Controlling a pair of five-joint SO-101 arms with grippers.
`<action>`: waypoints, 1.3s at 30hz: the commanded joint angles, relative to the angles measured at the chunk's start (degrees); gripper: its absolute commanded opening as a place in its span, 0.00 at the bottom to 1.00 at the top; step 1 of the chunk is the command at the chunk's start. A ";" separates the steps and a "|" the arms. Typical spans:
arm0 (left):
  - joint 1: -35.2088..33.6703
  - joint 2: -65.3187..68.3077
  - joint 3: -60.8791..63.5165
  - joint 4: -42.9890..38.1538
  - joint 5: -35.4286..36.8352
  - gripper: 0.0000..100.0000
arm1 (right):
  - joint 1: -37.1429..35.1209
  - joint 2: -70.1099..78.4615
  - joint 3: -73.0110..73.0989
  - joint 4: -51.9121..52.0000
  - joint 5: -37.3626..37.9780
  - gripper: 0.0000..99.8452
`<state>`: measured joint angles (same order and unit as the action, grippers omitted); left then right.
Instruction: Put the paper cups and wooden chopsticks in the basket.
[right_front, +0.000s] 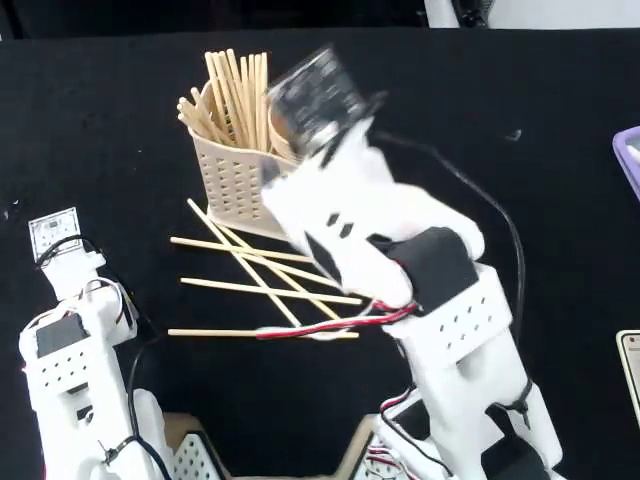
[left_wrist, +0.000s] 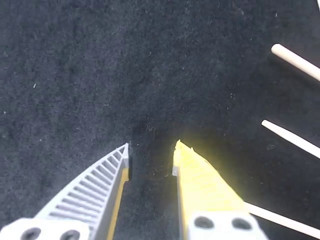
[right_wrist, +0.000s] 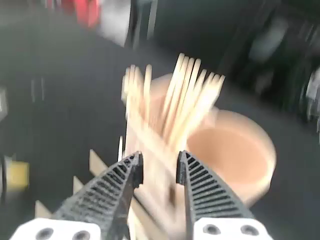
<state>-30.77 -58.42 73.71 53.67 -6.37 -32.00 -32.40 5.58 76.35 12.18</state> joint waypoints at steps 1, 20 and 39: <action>0.75 0.18 -0.48 -1.41 0.26 0.15 | -1.05 -1.71 8.84 6.86 6.24 0.12; -2.68 -0.26 -1.01 -1.14 0.62 0.15 | 1.41 12.26 46.81 -22.42 16.35 0.28; -7.52 -0.35 -2.68 -1.32 4.04 0.15 | -4.57 26.95 40.48 -26.11 16.35 0.11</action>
<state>-34.55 -58.42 73.71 53.14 -5.93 -34.73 -5.41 48.40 49.71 27.74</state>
